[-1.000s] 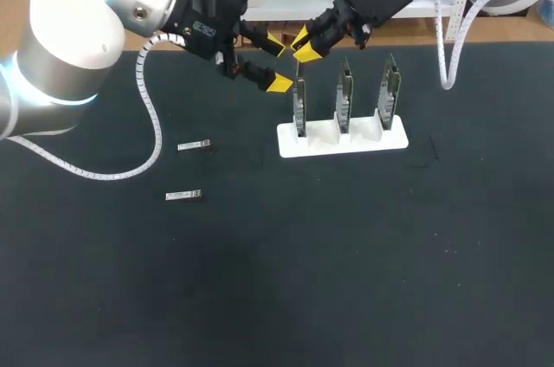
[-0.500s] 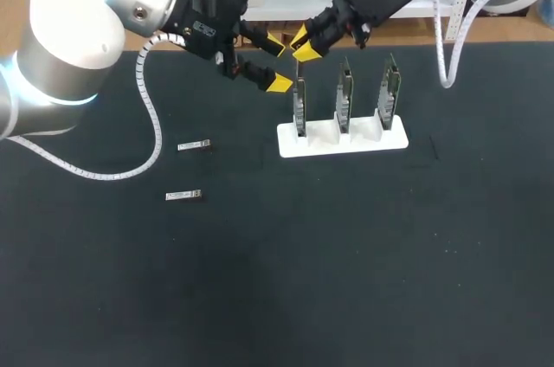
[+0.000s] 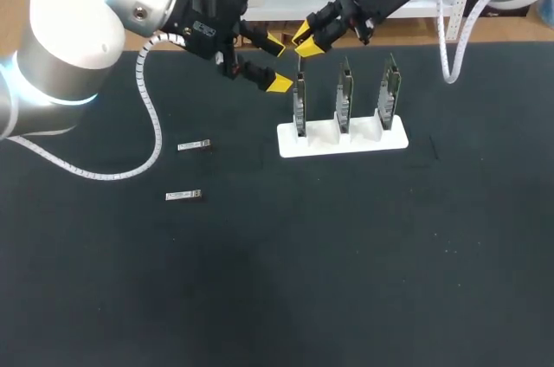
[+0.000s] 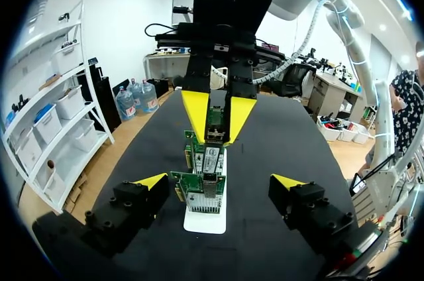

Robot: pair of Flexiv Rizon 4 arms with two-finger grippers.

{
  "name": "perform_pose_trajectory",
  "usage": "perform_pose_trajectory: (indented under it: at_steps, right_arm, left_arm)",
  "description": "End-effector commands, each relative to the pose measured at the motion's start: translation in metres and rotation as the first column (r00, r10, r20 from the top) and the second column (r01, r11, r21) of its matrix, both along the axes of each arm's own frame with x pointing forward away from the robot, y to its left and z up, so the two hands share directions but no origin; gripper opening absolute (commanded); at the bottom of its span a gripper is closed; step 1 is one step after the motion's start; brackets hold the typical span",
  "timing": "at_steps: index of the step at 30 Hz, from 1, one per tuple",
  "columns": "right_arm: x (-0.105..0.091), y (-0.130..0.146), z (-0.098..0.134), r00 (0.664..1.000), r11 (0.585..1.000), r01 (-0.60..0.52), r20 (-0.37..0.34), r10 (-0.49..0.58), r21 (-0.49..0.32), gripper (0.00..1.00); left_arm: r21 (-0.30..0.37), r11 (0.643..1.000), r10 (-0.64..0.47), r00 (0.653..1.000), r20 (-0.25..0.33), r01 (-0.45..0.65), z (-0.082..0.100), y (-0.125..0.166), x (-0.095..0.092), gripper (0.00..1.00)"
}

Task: Pick up the optical module with the left hand, and insert it into the network port with the right hand.

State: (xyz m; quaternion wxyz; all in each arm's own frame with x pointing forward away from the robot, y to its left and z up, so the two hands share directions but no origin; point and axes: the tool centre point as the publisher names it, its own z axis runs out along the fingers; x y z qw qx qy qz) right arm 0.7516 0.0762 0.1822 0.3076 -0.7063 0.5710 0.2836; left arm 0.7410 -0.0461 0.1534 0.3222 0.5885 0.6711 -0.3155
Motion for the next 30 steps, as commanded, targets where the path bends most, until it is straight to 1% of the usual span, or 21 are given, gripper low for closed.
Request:
perform_pose_trajectory:
  at_steps: [1, 16, 30]
  right_arm:
    - [-0.0009, -0.0020, 0.0022, 1.000, 1.000, -0.001, 0.008, 0.001, -0.001, 0.00]
    - [0.0004, -0.0033, 0.0049, 1.000, 1.000, 0.007, 0.010, -0.007, 0.017, 0.00]
    - [0.0033, -0.0034, 0.0022, 1.000, 1.000, 0.011, 0.015, -0.011, 0.015, 0.00]
  left_arm:
    - [0.006, 1.000, 0.002, 1.000, -0.002, -0.002, 0.0008, -0.0014, 0.0003, 1.00]
    - [0.006, 1.000, 0.002, 1.000, -0.002, -0.002, 0.0008, -0.0014, 0.0003, 1.00]
    - [0.006, 1.000, 0.002, 1.000, -0.002, -0.002, 0.0008, -0.0014, 0.0003, 1.00]
